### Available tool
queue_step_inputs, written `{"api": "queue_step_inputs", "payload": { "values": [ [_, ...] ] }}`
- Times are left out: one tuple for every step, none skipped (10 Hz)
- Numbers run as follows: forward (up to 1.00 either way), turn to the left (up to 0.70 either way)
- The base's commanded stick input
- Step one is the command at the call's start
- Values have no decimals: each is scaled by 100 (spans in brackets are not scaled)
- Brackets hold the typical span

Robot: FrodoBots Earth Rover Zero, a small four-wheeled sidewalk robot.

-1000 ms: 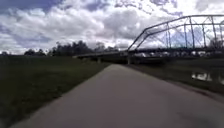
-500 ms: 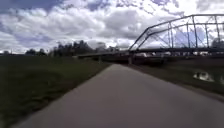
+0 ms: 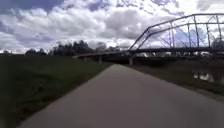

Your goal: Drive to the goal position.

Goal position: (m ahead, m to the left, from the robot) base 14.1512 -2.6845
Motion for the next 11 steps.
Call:
{"api": "queue_step_inputs", "payload": {
  "values": [
    [100,-21],
    [100,-21],
    [100,-21],
    [100,-21],
    [100,-21],
    [100,-21],
    [100,-18],
    [100,-4],
    [100,0],
    [100,0],
    [100,0]
  ]
}}
